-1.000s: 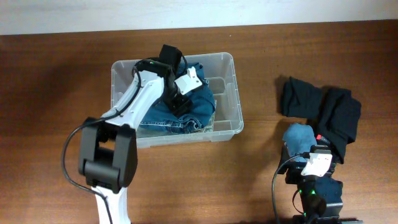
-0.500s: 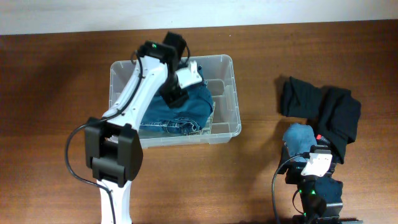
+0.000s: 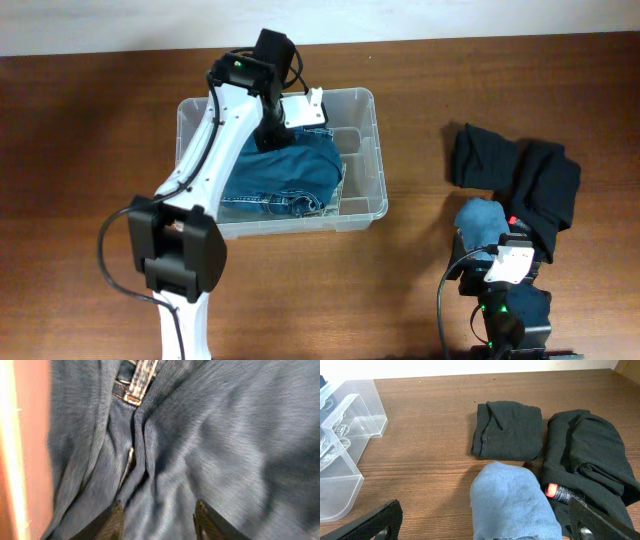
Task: Pack container
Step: 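Push the dark-blue jeans further into the box with the left gripper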
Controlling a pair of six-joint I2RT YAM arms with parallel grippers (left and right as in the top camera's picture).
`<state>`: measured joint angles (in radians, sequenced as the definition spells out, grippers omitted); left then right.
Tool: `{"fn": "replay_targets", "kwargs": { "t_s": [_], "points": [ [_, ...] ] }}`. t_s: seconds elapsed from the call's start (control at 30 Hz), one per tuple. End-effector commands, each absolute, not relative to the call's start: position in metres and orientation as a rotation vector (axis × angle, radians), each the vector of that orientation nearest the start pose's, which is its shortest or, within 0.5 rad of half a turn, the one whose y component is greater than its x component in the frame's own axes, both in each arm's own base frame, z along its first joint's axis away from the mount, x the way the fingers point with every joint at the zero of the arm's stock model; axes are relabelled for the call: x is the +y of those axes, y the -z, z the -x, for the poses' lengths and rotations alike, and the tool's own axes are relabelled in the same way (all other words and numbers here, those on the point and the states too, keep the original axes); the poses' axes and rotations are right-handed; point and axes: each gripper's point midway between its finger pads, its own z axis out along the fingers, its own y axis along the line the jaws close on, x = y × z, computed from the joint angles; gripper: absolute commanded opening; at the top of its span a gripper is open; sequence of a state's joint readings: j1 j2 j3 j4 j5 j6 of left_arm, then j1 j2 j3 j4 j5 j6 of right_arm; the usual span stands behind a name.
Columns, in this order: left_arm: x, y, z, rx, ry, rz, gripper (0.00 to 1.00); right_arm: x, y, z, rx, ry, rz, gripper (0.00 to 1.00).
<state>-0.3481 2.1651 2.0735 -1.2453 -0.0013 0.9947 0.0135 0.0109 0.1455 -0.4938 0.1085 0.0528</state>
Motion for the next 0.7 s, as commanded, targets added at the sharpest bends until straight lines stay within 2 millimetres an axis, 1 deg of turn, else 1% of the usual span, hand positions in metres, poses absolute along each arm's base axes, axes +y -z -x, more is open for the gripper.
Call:
{"fn": "replay_targets", "kwargs": {
  "t_s": [0.0,0.03,0.1,0.13,0.17,0.27,0.33,0.43,0.5,0.67],
  "points": [
    [-0.149,-0.081,-0.446,2.341,-0.085,-1.918,0.33,-0.019,-0.12,-0.22,1.926,0.071,-0.126,0.98],
    [-0.148,-0.078,-0.446,2.352,-0.08,-1.916,0.23,-0.019,-0.12,-0.22,1.926,0.071,-0.126,0.98],
    [-0.149,-0.077,-0.445,2.358,-0.077,-1.913,0.12,-0.019,-0.12,-0.22,1.926,0.071,-0.126,0.98],
    [-0.149,-0.077,-0.445,2.358,-0.08,-1.915,0.02,-0.019,-0.12,-0.22,1.927,0.071,-0.126,0.98],
    [-0.149,-0.079,-0.446,2.353,-0.096,-1.917,0.0,-0.019,-0.12,-0.22,1.927,0.071,-0.126,0.98],
    [-0.148,-0.083,-0.443,2.359,-0.122,-1.935,0.01,-0.019,-0.12,-0.22,1.927,0.071,-0.126,0.98],
    [-0.145,-0.09,-0.439,2.365,-0.15,-1.95,0.01,-0.019,-0.12,-0.22,1.927,0.071,-0.126,0.99],
    [-0.14,-0.099,-0.44,2.346,-0.232,-1.968,0.0,-0.019,-0.12,-0.22,1.926,0.071,-0.126,0.98],
    [-0.136,-0.105,-0.443,2.318,-0.284,-1.997,0.0,-0.019,-0.12,-0.22,1.927,0.071,-0.126,0.98],
    [-0.133,-0.112,-0.463,2.268,-0.431,-1.955,0.0,-0.019,-0.12,-0.22,1.926,0.071,-0.126,0.98]
  ]
}}
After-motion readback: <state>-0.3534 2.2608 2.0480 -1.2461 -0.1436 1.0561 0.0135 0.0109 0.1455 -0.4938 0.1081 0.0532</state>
